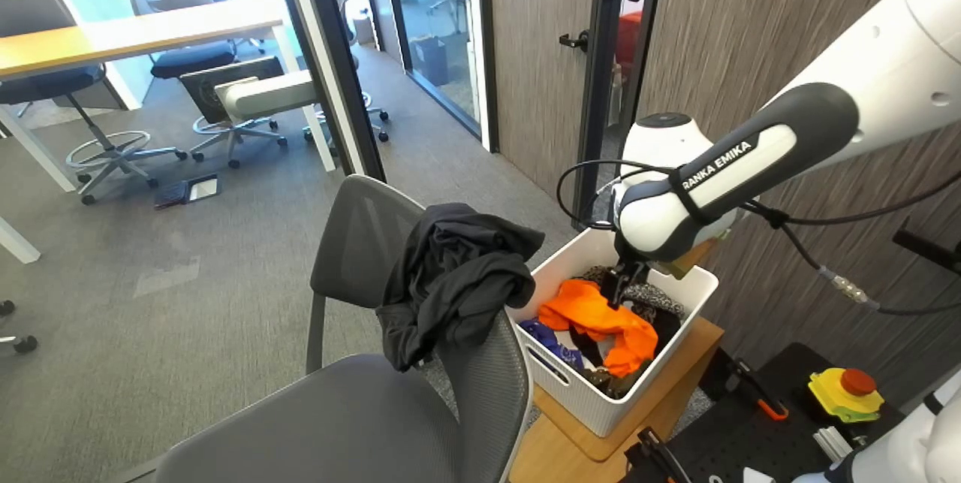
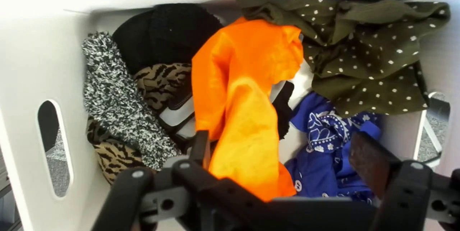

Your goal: Put the orange shirt on the backrest of the chair

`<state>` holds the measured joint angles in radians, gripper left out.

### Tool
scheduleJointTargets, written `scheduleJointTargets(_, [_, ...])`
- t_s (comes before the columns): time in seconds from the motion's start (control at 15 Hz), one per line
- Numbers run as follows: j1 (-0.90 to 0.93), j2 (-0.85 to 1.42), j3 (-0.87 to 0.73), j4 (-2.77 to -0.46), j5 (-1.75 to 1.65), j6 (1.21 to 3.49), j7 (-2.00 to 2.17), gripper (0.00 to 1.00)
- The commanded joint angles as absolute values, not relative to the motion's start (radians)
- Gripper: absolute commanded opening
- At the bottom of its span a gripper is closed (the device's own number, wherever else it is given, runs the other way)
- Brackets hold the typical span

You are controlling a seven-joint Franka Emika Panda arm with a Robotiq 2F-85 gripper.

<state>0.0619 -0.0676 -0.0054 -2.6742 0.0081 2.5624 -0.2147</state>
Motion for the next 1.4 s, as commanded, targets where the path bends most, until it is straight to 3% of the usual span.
scheduleJointTargets(0.0, [0.045,0.057,-0.009,-2.616,0.047,2.616,-0.311,1.00])
scheduleJointTargets(1.07, [-0.040,0.331,0.045,-2.508,-0.011,2.679,-0.393,1.00])
scheduleJointTargets(1.13, [-0.047,0.336,0.050,-2.505,-0.008,2.683,-0.401,0.75])
scheduleJointTargets(1.2, [-0.049,0.341,0.052,-2.502,-0.010,2.686,-0.400,0.74])
scheduleJointTargets(1.33, [-0.056,0.347,0.057,-2.496,-0.010,2.687,-0.403,0.58])
